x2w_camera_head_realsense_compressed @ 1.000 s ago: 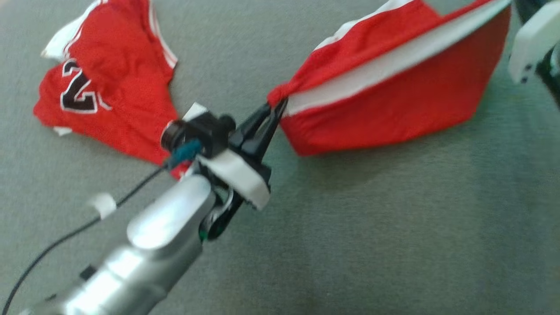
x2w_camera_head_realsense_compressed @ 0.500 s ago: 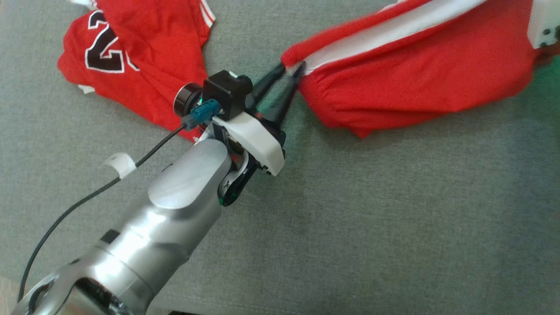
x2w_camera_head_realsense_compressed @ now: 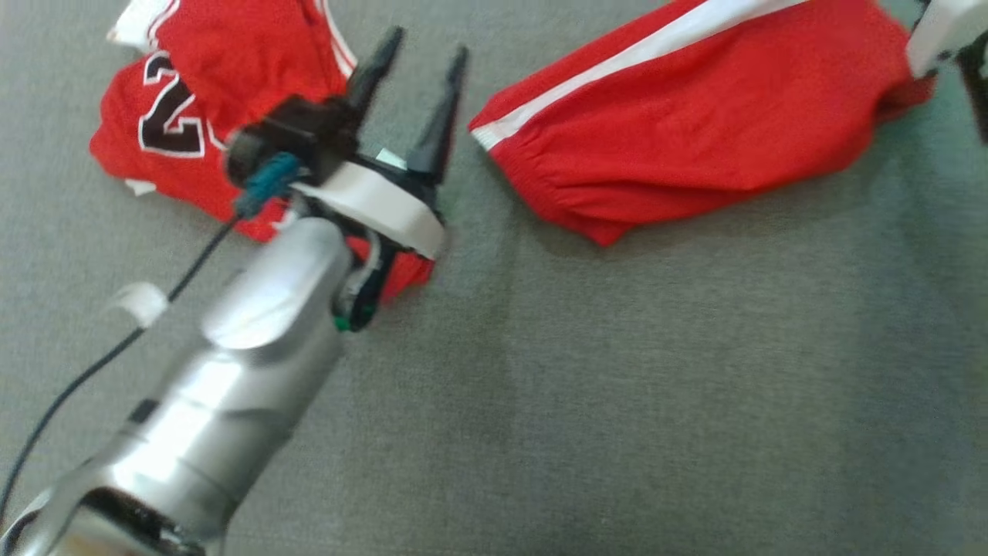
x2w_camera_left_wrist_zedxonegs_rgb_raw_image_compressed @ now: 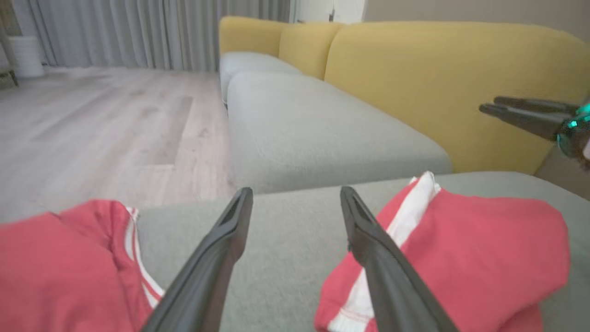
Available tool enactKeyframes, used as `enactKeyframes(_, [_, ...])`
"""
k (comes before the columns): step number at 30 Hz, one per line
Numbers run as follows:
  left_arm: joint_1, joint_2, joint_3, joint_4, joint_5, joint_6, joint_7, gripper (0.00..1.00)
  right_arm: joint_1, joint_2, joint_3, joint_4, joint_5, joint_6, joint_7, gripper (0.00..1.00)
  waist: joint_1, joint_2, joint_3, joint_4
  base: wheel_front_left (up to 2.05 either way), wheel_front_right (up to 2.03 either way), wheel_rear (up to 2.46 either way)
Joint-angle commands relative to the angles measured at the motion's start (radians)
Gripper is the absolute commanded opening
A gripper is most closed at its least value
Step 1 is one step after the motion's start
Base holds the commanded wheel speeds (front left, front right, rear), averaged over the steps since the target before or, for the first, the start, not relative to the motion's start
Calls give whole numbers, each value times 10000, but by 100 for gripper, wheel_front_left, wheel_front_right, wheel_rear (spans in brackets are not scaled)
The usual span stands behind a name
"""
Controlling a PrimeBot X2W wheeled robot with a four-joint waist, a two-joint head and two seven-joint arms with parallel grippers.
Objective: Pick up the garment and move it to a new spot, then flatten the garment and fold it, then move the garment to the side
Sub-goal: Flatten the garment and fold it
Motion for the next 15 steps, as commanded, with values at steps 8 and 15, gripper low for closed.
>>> enactKeyframes(8, [1491, 1129, 2176, -2291, 945, 922, -104, 100, 1560, 320, 274, -1119, 938, -9, -1060, 100, 1, 0, -1425, -930, 0, 0, 0])
enactKeyframes(15, [3216, 1395, 3001, -3011, 1291, 1252, -105, 100, 3243, 530, -25, -2002, 1297, -9, -1265, 100, 1, 0, -2302, -1329, 0, 0, 0])
